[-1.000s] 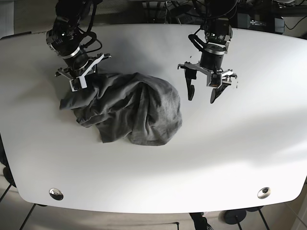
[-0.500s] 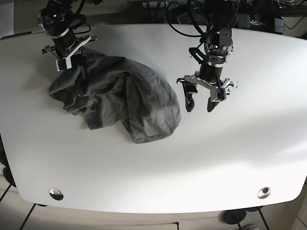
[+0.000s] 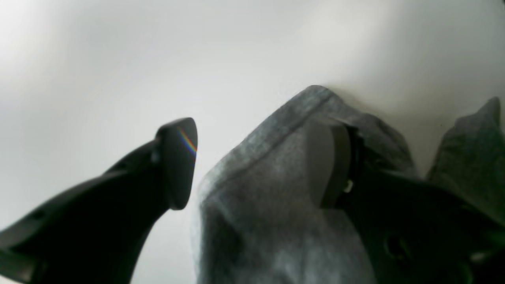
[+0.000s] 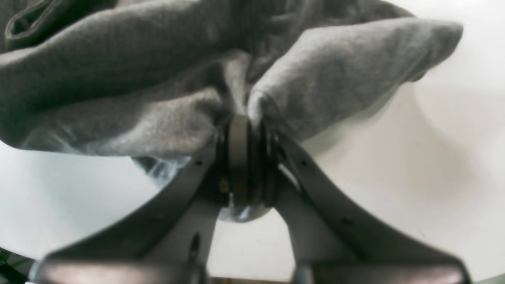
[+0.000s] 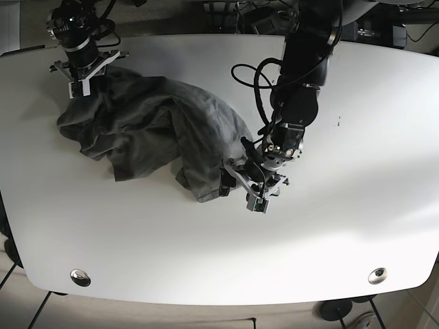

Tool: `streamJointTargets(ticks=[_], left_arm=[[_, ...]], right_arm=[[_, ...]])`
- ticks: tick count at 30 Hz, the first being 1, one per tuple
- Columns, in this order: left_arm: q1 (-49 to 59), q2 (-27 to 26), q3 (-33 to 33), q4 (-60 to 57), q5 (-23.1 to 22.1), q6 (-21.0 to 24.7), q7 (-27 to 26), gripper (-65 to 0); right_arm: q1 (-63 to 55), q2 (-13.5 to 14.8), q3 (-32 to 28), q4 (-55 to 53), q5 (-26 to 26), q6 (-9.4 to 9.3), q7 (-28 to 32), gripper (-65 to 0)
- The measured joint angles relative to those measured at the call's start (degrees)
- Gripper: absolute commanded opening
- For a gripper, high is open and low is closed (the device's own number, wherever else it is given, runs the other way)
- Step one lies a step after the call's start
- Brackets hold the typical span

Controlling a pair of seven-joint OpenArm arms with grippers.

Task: Fold the T-shirt properly
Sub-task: 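Drag the shirt with the right gripper and grasp it with the left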

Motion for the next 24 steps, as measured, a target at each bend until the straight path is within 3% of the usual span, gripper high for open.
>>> streamJointTargets(ticks=[3, 7, 12, 15, 24], left_arm=[[-4.9, 0.0, 2.8, -5.8, -0.1, -0.1, 0.0, -25.4], [-4.9, -0.2, 2.6, -3.9, -0.1, -0.1, -0.3, -25.6], [-0.2, -2.3, -1.4, 5.0, -0.4, -0.1, -0.7, -25.6], [3.9, -4.4, -3.7, 9.5, -0.3, -0.2, 0.2, -25.6], [10.1, -7.7, -7.6, 15.9, -0.2, 0.0, 0.2, -25.6]], right_arm=[[0.7, 0.0, 0.0, 0.0, 0.0, 0.02, 0.0, -62.6], [5.2, 0.0, 0.2, 0.2, -0.3, 0.02, -0.3, -62.6], [14.0, 3.8, 0.2, 0.9, -0.8, 0.13, -0.4, -62.6], [15.9, 5.7, 0.1, 1.0, -0.2, 0.15, -4.5, -62.6], [8.5, 2.0, 1.5, 1.0, -0.2, 0.13, -5.7, -61.7]])
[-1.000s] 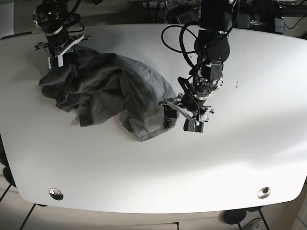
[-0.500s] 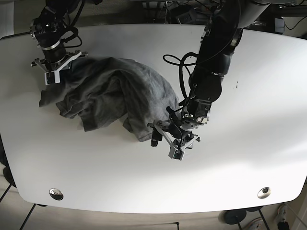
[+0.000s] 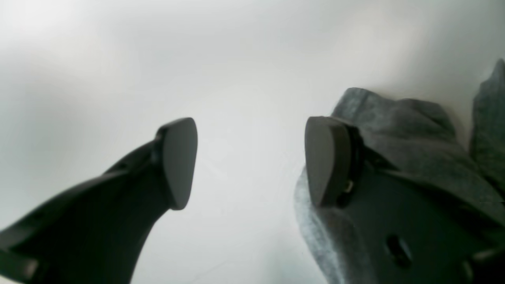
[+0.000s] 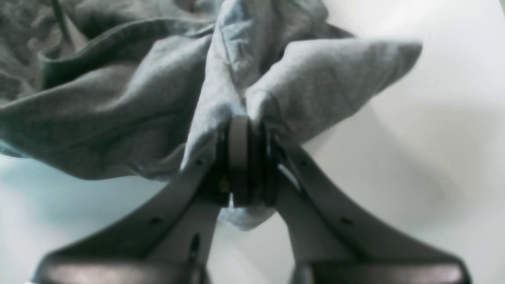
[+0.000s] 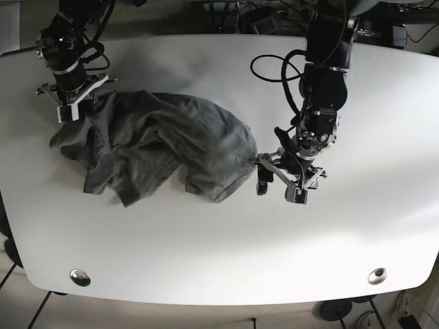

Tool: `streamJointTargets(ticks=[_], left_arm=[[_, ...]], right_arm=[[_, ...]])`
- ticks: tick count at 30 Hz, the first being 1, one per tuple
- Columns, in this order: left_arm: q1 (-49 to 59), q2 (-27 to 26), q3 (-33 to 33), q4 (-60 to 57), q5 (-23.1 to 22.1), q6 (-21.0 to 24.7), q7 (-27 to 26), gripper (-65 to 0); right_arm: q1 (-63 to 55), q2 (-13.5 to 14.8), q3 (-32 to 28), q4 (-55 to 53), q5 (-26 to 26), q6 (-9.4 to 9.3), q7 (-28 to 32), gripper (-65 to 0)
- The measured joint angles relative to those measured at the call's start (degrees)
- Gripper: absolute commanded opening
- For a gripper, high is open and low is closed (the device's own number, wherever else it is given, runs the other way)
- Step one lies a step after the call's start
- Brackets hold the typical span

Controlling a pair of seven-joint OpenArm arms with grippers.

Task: Fold the T-shirt properly
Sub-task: 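Drag the shirt with the right gripper and grasp it with the left, then lift the shirt high with both grippers and shake it out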

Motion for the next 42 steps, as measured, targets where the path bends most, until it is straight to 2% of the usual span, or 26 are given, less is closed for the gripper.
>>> streamJointTargets(ticks=[2, 3, 4, 6, 7, 10, 17, 26, 28, 29, 31, 33, 36, 37, 38, 39, 42], left_arm=[[0.8, -0.3, -0.1, 0.5, 0.0, 0.0, 0.0, -25.6], [1.0, -0.2, 0.1, 0.5, 0.0, -0.1, 0.1, -25.6], [1.3, 0.2, 0.1, 0.7, 0.0, -0.1, 0.1, -25.6], [2.0, -0.9, 0.3, 1.9, -0.2, -0.5, 0.0, -25.6], [2.1, -1.5, 0.2, 2.0, -0.2, -0.5, 0.0, -25.6], [2.1, -1.7, -0.1, 2.0, 0.0, 0.1, 0.0, -25.6], [3.8, -1.7, 0.2, 3.4, -0.1, -0.1, 0.2, -25.7], [5.0, -1.5, 0.2, 4.2, -0.2, -0.1, 0.0, -25.7], [5.2, -1.6, 0.1, 4.4, -0.2, -0.1, 0.0, -25.7], [5.2, -1.6, 0.0, 4.6, -0.1, -0.1, 0.1, -25.7], [5.1, -1.6, 0.1, 4.9, -0.2, -0.2, 0.0, -25.7], [5.1, -1.6, 0.0, 4.9, -0.2, -0.1, 0.0, -25.8], [5.2, -1.8, 0.0, 4.9, -0.1, -0.1, 0.0, -25.8], [5.1, -1.8, -0.5, 4.9, -0.2, -0.1, 0.0, -25.8], [5.2, -1.4, -1.9, 4.9, -0.2, -0.4, 0.0, -25.8], [5.2, -1.3, -3.0, 4.9, -0.2, -0.3, 0.0, -25.8], [6.5, -1.6, -6.4, 5.6, -0.2, -0.1, 0.1, -25.8]], right_arm=[[-1.0, -0.1, 0.2, 0.0, 0.0, 0.02, 0.3, -49.1], [-1.1, -0.2, 0.4, 0.0, 0.0, 0.02, 0.2, -40.7], [-1.0, 0.0, 0.5, 0.0, -0.2, -0.07, -0.2, -27.3], [0.3, 1.0, 0.3, 0.0, 0.0, 0.07, 0.2, -7.8], [1.8, 1.7, 0.3, 0.0, -0.1, 0.09, -0.2, -1.9], [10.0, 4.2, 0.0, -3.7, 0.2, 0.00, 1.1, 0.0], [24.7, 10.2, -2.6, -22.1, -0.1, -0.02, 0.0, 0.0], [35.5, 11.4, -2.7, -46.1, -0.2, -0.15, 0.3, 0.0], [36.6, 12.3, -2.8, -50.1, -0.2, -0.17, 2.5, 0.0], [37.1, 12.7, -2.7, -52.0, -0.2, -0.17, 4.3, -2.1], [38.2, 13.1, -2.7, -56.9, -0.7, -0.63, 7.2, -14.9], [38.9, 13.2, -2.8, -60.1, -0.6, -0.55, 8.7, -32.3], [39.2, 13.9, -2.9, -62.0, -0.5, -0.44, 11.6, -62.6], [39.3, 14.1, -2.9, -62.0, -0.5, -0.46, 12.0, -63.3], [39.6, 14.1, -2.9, -61.2, -1.0, -0.63, 11.8, -60.4], [39.9, 13.9, -2.9, -59.8, -1.1, -0.63, 11.4, -62.0], [40.3, 12.5, -6.7, -51.5, -1.0, -0.94, 6.4, -62.8]])
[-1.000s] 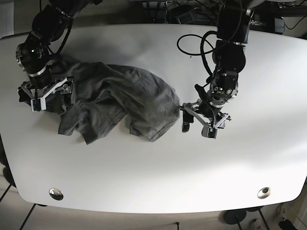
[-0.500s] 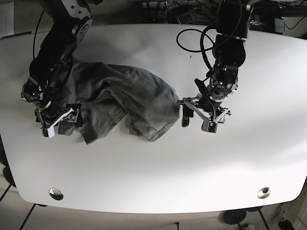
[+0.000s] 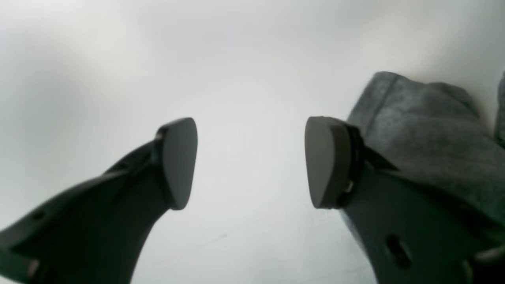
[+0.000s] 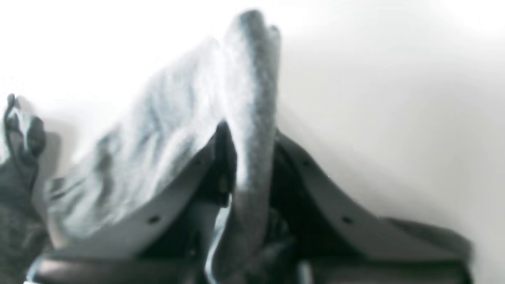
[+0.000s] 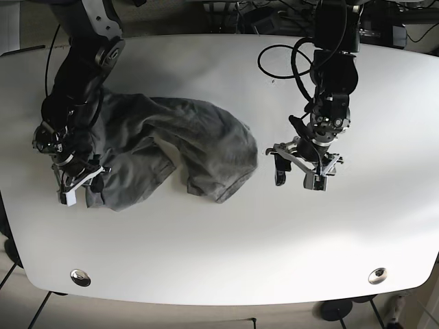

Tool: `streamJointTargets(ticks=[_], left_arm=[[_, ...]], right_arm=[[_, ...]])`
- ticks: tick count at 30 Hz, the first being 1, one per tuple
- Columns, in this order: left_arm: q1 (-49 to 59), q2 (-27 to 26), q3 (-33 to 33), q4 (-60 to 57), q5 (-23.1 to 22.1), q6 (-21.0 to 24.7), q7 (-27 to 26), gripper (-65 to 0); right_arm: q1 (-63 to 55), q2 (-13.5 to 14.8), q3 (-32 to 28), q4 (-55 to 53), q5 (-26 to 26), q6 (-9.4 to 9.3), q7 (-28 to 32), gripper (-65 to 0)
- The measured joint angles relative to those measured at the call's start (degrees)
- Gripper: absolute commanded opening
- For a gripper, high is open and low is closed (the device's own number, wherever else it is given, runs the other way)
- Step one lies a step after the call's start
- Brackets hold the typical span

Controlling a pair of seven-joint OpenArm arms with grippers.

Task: Fold the T-shirt properly
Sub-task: 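Lift the shirt high with both grippers and shake it out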

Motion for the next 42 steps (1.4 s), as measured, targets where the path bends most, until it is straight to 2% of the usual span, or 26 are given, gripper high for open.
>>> streamJointTargets(ticks=[2, 3, 6, 7, 10, 16, 21, 26, 30, 34, 38, 42], left_arm=[[1.6, -0.1, -1.1, 3.1, -1.9, 0.0, 0.1, -25.8], [2.3, -0.1, -1.1, 4.9, -4.1, -0.1, 0.0, -25.8], [4.6, -2.1, -1.0, 8.4, -6.7, -0.1, -0.2, -25.8], [5.7, -2.3, -1.3, 9.4, -6.8, 0.1, -0.1, -25.8], [8.5, -2.2, -1.2, 13.0, -7.2, 0.1, 0.1, -25.8], [13.1, -2.2, -1.4, 20.7, -7.3, 0.0, 0.1, -25.7], [15.5, -2.0, -4.9, 25.0, -7.3, 0.4, 0.0, -25.6], [16.1, -1.9, -3.3, 25.4, -7.2, 0.5, -0.2, -25.4], [15.8, -2.0, 1.9, 25.4, -7.1, 0.1, -0.2, -25.3], [10.7, -2.0, 5.2, 20.0, -7.1, 0.0, -0.3, -25.3], [2.3, 0.8, 8.0, 7.4, -6.9, 0.4, -0.1, -25.3], [-8.3, 1.0, 16.6, -2.9, -6.9, 0.1, -0.4, -25.3]], right_arm=[[0.1, -1.6, -7.3, 9.9, 0.2, 0.35, -4.4, -62.8], [0.5, -3.4, -10.7, 15.4, 0.4, 0.35, -5.7, -62.8], [2.1, -7.4, -19.0, 26.4, 0.4, 1.01, -9.7, -62.8], [3.5, -8.1, -21.7, 28.8, 0.4, 0.98, -11.9, -62.8], [7.7, -8.3, -25.5, 31.6, 1.0, 1.01, -13.1, -62.8], [18.5, -8.1, -26.8, 31.6, 1.0, 1.01, -13.8, -62.8], [26.7, -8.0, -26.8, 31.6, 1.0, 1.20, -13.8, -62.8], [32.9, -7.9, -26.8, 32.0, 1.4, 1.18, -17.0, -62.8], [32.9, -8.0, -26.8, 32.1, 1.4, 1.25, -17.1, -62.8], [32.8, -8.0, -26.8, 32.1, 1.2, 1.22, -17.1, -62.8], [32.5, -8.0, -26.8, 32.2, 1.3, 1.22, -17.1, -62.8], [31.4, -8.0, -26.8, 32.2, 1.2, 1.22, -17.4, -62.8]])
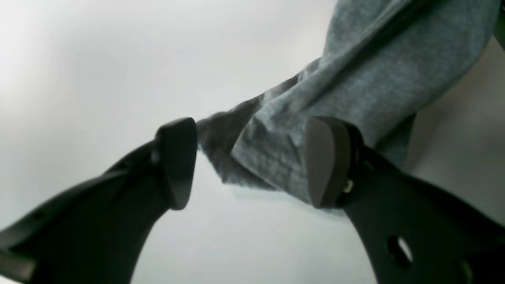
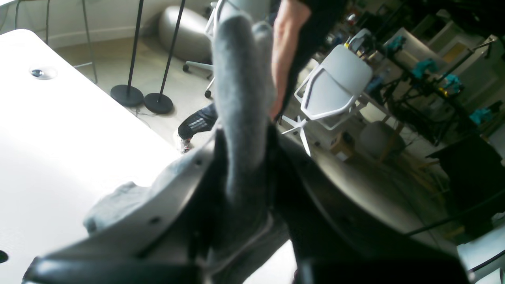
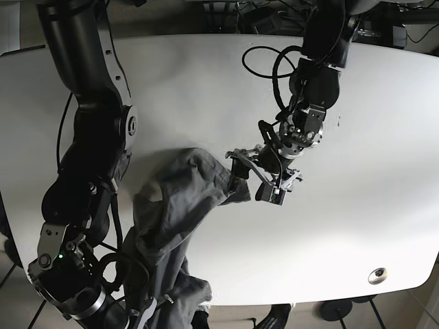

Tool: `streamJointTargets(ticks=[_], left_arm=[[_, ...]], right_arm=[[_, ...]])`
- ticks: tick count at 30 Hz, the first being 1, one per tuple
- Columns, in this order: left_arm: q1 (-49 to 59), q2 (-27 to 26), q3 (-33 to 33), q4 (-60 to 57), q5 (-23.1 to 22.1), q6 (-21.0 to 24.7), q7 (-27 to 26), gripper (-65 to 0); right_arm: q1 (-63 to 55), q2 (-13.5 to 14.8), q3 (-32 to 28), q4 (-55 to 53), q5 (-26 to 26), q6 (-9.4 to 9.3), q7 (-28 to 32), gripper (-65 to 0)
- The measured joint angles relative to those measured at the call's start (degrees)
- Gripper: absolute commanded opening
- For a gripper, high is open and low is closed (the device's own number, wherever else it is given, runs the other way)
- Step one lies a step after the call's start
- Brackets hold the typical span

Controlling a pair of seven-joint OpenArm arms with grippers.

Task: Fold the T-shirt properly
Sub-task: 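Lift the shirt high with both grippers and shake it out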

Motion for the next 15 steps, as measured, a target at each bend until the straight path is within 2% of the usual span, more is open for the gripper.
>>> streamJointTargets(ticks=[5, 8, 11, 15], left_arm=[[-7.6, -0.1, 6.2, -9.1, -0.1, -0.3, 0.0, -25.3], [-11.3, -0.1, 9.5, -14.6, -0.2, -5.6, -0.1, -25.4], [-12.7, 0.5, 10.5, -19.4, -0.2, -10.3, -4.4, -25.4], [-12.5, 0.7, 10.6, -21.1, 0.0, -10.3, -5.7, -25.4]], right_arm=[[0.0, 0.0, 0.0, 0.0, 0.0, 0.00, 0.2, -62.8], [0.0, 0.0, 0.1, 0.0, 0.0, 0.00, 0.2, -62.8], [0.9, 0.0, 0.2, 0.0, 0.0, 0.02, 0.2, -62.8], [1.8, 0.0, 0.2, 4.2, 0.2, 0.02, 0.2, -62.8]])
